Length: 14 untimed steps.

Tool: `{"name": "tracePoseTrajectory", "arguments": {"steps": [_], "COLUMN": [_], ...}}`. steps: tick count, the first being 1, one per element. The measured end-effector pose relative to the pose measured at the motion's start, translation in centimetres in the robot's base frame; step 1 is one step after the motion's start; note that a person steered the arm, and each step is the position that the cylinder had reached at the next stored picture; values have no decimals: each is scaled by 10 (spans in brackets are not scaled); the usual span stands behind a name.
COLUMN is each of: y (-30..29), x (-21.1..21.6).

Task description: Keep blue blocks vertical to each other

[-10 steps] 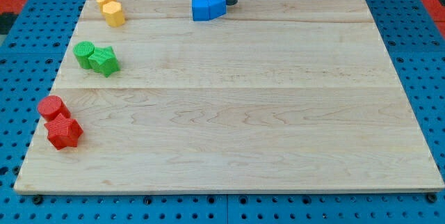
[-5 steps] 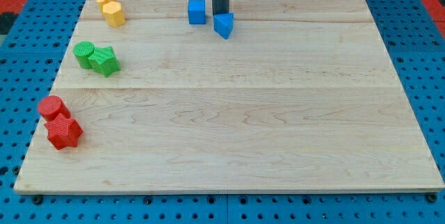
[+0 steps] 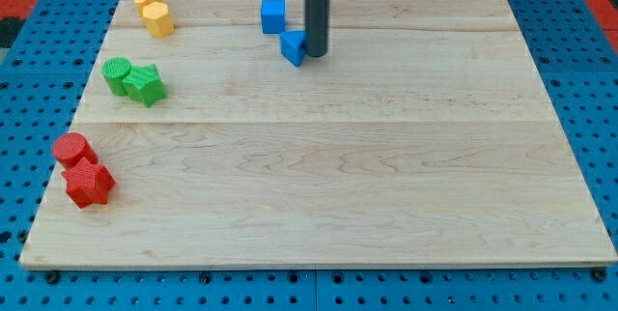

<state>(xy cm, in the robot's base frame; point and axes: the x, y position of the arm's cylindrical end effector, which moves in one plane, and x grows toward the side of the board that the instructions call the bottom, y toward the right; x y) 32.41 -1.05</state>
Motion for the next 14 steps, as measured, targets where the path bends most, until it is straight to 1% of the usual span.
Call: {"name": "tracePoseTrajectory", "arguments": {"steps": [1,2,3,4,6,7,8,9,10,11,12,13,14], "y": [30,-22,-100,-122,-119,-102,-72,-65,-45,-46,-55,-49,-38], "x": [14,61,59,20,-49,-68,-76,-76,-76,-73,-39,-15,-10]}}
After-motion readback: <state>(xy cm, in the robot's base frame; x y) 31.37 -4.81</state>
